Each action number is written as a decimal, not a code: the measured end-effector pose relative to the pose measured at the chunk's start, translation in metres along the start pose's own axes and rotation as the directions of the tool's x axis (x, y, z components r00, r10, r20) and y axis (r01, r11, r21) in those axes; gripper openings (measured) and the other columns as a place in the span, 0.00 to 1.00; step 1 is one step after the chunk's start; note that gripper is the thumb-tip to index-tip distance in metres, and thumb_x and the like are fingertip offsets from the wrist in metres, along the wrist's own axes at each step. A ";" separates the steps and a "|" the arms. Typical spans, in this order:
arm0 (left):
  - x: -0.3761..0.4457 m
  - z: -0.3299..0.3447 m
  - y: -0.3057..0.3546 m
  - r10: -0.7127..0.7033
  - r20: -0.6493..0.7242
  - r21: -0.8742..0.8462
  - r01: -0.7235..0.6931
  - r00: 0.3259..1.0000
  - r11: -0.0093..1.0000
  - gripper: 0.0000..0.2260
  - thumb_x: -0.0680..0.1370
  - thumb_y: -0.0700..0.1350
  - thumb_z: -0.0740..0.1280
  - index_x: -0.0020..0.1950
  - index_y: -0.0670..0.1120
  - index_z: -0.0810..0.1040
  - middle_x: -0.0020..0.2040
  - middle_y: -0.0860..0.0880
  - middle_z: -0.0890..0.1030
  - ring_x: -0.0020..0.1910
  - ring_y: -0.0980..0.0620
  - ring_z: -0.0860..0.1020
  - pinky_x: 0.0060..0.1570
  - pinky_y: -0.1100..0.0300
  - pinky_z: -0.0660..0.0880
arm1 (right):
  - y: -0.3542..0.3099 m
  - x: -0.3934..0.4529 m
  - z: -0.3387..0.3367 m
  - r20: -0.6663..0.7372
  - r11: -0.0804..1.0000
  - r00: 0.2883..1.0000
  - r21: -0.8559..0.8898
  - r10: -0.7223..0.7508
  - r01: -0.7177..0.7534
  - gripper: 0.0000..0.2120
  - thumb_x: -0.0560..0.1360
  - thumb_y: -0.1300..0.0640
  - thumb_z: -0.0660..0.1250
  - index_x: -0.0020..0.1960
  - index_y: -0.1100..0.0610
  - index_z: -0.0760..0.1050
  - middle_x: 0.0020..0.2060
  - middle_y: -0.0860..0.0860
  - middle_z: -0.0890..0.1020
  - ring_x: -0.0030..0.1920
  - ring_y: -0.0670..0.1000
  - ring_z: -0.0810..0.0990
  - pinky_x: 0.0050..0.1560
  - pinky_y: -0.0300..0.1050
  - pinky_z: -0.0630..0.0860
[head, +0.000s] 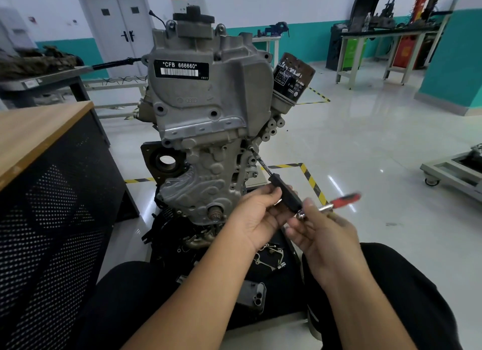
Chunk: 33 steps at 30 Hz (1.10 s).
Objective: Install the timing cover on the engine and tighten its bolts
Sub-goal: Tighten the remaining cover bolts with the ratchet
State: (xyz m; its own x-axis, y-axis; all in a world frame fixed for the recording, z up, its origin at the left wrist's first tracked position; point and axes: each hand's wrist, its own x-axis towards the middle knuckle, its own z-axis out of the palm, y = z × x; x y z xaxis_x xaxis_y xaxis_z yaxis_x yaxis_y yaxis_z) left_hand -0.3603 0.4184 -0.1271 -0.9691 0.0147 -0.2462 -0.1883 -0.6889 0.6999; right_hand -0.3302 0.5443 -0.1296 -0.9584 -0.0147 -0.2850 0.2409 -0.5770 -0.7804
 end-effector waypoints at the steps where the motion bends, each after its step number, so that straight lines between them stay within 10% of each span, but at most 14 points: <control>1: 0.000 0.001 -0.001 -0.004 -0.017 -0.007 0.004 1.000 1.000 0.07 0.82 0.33 0.63 0.56 0.36 0.79 0.46 0.39 0.83 0.38 0.47 0.85 0.33 0.56 0.82 | 0.003 0.001 -0.003 -0.032 0.956 0.986 -0.251 -0.163 0.150 0.09 0.77 0.59 0.75 0.44 0.62 0.78 0.31 0.58 0.85 0.30 0.53 0.85 0.33 0.47 0.84; 4: 0.001 0.003 -0.004 0.002 -0.032 -0.003 -0.002 1.000 1.000 0.05 0.82 0.35 0.64 0.53 0.38 0.80 0.43 0.41 0.84 0.35 0.47 0.84 0.32 0.58 0.81 | 0.010 0.003 -0.004 -0.027 0.788 0.903 -0.499 -0.430 0.360 0.09 0.74 0.58 0.78 0.44 0.58 0.78 0.32 0.54 0.85 0.32 0.54 0.87 0.36 0.52 0.85; 6: 0.000 0.002 -0.003 0.013 0.005 0.028 -0.013 1.000 1.000 0.05 0.82 0.37 0.65 0.53 0.38 0.81 0.43 0.42 0.85 0.37 0.47 0.84 0.34 0.58 0.82 | 0.005 0.000 0.000 -0.027 0.977 0.984 -0.127 -0.177 0.172 0.10 0.74 0.57 0.77 0.43 0.62 0.80 0.31 0.55 0.84 0.31 0.53 0.86 0.33 0.46 0.84; 9: -0.003 0.001 -0.001 0.012 0.047 0.047 -0.014 0.999 0.999 0.09 0.82 0.37 0.66 0.59 0.35 0.80 0.46 0.41 0.86 0.40 0.47 0.86 0.38 0.56 0.84 | -0.008 -0.001 0.002 0.090 0.900 0.976 0.379 0.196 -0.216 0.13 0.72 0.54 0.75 0.42 0.65 0.81 0.29 0.55 0.81 0.26 0.46 0.82 0.26 0.37 0.79; 12: -0.002 0.003 -0.004 -0.007 0.020 0.056 0.006 1.000 0.998 0.08 0.82 0.37 0.65 0.59 0.35 0.80 0.46 0.41 0.85 0.40 0.47 0.85 0.36 0.56 0.83 | -0.001 0.002 -0.004 -0.007 0.979 0.994 -0.174 -0.112 0.109 0.08 0.76 0.61 0.75 0.46 0.64 0.78 0.31 0.58 0.84 0.29 0.52 0.85 0.32 0.44 0.83; 14: -0.002 0.006 -0.007 -0.015 0.004 0.063 0.015 1.000 0.998 0.06 0.82 0.38 0.65 0.54 0.37 0.80 0.43 0.42 0.84 0.37 0.48 0.84 0.33 0.58 0.80 | 0.009 0.002 -0.005 0.009 0.768 0.907 -0.529 -0.421 0.362 0.08 0.73 0.61 0.78 0.43 0.58 0.78 0.33 0.55 0.85 0.31 0.55 0.86 0.35 0.50 0.84; 16: -0.002 0.005 -0.006 -0.001 -0.003 0.065 0.001 1.000 0.998 0.06 0.81 0.39 0.66 0.54 0.38 0.80 0.41 0.43 0.84 0.34 0.49 0.83 0.31 0.59 0.80 | 0.013 0.003 -0.003 -0.015 0.807 0.904 -0.458 -0.426 0.373 0.09 0.74 0.59 0.78 0.44 0.58 0.78 0.33 0.55 0.85 0.32 0.54 0.86 0.34 0.50 0.84; 19: -0.003 0.004 -0.004 0.021 0.035 0.082 -0.024 0.999 0.996 0.08 0.81 0.39 0.67 0.58 0.37 0.81 0.46 0.42 0.85 0.37 0.49 0.84 0.35 0.58 0.81 | 0.003 0.002 0.001 -0.003 0.998 0.998 0.032 -0.062 0.062 0.12 0.79 0.54 0.72 0.45 0.63 0.78 0.29 0.55 0.83 0.28 0.50 0.83 0.29 0.43 0.81; 21: -0.003 0.004 -0.006 0.033 0.029 0.082 -0.035 0.999 0.996 0.12 0.81 0.36 0.66 0.63 0.34 0.78 0.51 0.40 0.83 0.39 0.47 0.84 0.33 0.58 0.80 | 0.002 0.005 -0.003 -0.014 0.989 0.994 -0.106 -0.108 0.106 0.11 0.80 0.55 0.72 0.45 0.63 0.79 0.29 0.56 0.83 0.28 0.51 0.83 0.29 0.45 0.81; 24: -0.002 0.008 -0.010 0.037 -0.013 0.074 -0.036 0.999 0.997 0.10 0.81 0.36 0.67 0.61 0.34 0.79 0.51 0.40 0.82 0.40 0.44 0.82 0.33 0.57 0.79 | 0.009 0.009 -0.007 0.033 0.643 0.864 -0.654 -0.503 0.399 0.07 0.75 0.56 0.77 0.43 0.54 0.78 0.32 0.53 0.85 0.33 0.55 0.86 0.38 0.56 0.85; 25: -0.001 0.009 -0.010 0.040 -0.015 0.078 -0.038 0.999 0.996 0.09 0.80 0.37 0.68 0.59 0.36 0.80 0.50 0.40 0.83 0.41 0.44 0.82 0.36 0.56 0.80 | 0.013 0.009 -0.007 0.045 0.601 0.843 -0.680 -0.536 0.419 0.08 0.74 0.55 0.77 0.43 0.52 0.78 0.33 0.52 0.85 0.34 0.55 0.86 0.40 0.56 0.85; 29: -0.004 0.005 -0.006 0.045 0.024 0.079 -0.047 0.999 0.996 0.09 0.80 0.38 0.69 0.58 0.36 0.80 0.46 0.40 0.83 0.35 0.47 0.83 0.29 0.59 0.78 | 0.005 0.005 -0.003 0.021 0.977 0.983 -0.115 -0.180 0.181 0.12 0.79 0.53 0.73 0.47 0.64 0.79 0.31 0.57 0.83 0.28 0.54 0.83 0.30 0.48 0.81; 33: -0.002 0.007 -0.009 0.055 -0.026 0.090 -0.053 0.998 0.995 0.11 0.80 0.33 0.67 0.62 0.33 0.78 0.50 0.38 0.83 0.39 0.45 0.83 0.31 0.58 0.79 | 0.010 0.012 -0.008 0.072 0.690 0.870 -0.580 -0.487 0.434 0.08 0.74 0.59 0.77 0.44 0.50 0.78 0.33 0.50 0.84 0.32 0.53 0.85 0.36 0.48 0.82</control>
State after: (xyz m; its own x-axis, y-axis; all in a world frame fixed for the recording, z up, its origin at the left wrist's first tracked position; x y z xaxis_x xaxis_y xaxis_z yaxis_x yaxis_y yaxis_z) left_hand -0.3574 0.4297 -0.1278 -0.9735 -0.0426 -0.2246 -0.1503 -0.6209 0.7693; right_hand -0.3380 0.5449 -0.1457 -0.9625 0.2098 0.1719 -0.1608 0.0689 -0.9846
